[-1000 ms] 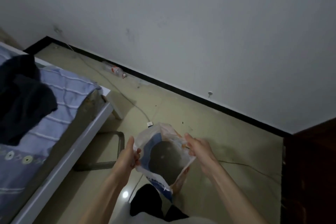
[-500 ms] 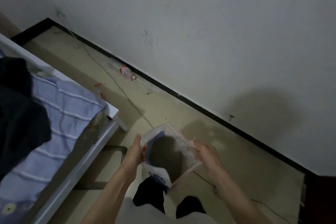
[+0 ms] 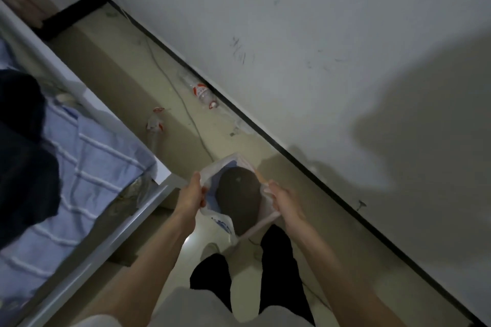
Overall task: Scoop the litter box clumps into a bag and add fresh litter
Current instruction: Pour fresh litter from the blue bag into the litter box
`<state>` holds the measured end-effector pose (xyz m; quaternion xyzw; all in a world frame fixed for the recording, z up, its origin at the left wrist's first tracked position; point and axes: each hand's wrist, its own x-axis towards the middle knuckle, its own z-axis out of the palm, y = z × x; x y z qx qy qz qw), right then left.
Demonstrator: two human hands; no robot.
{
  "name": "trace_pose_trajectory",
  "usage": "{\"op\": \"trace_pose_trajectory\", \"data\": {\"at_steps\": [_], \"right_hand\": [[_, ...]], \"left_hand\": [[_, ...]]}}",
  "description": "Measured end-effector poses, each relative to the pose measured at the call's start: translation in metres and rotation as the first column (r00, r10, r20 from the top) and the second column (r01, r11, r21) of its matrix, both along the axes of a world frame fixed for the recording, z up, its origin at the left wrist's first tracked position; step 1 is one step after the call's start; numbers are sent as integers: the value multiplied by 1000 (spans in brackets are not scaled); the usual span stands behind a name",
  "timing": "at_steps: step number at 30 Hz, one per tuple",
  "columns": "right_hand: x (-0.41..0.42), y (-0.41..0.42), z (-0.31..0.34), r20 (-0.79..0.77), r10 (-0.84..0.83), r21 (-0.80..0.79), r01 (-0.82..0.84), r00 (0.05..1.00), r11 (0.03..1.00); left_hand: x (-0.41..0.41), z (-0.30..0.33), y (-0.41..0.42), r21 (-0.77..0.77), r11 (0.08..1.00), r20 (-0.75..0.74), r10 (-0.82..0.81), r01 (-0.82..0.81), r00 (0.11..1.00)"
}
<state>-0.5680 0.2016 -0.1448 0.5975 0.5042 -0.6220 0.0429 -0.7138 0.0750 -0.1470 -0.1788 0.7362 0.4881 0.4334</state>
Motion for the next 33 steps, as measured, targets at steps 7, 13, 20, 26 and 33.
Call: {"op": "trace_pose_trajectory", "data": {"at_steps": [7, 13, 20, 26, 33], "right_hand": [[-46, 99, -74, 71, 231, -5, -231, 970, 973], [-81, 169, -164, 158, 432, 63, -446, 888, 893], [-131, 228, -279, 319, 583, 170, -650, 747, 741], [-170, 279, -341, 308, 530, 177, -595, 790, 784], [-167, 286, -360, 356, 554, 315, -654, 753, 687]], "left_hand": [[-32, -73, 71, 87, 982, 195, 146, -166, 970], [-54, -176, 117, 48, 986, 347, 131, -157, 929], [-66, -300, 180, 144, 986, 480, -1, -78, 877], [-96, -349, 245, 271, 962, 448, -94, -35, 889], [-90, -339, 293, 263, 951, 397, -259, 162, 881]]}}
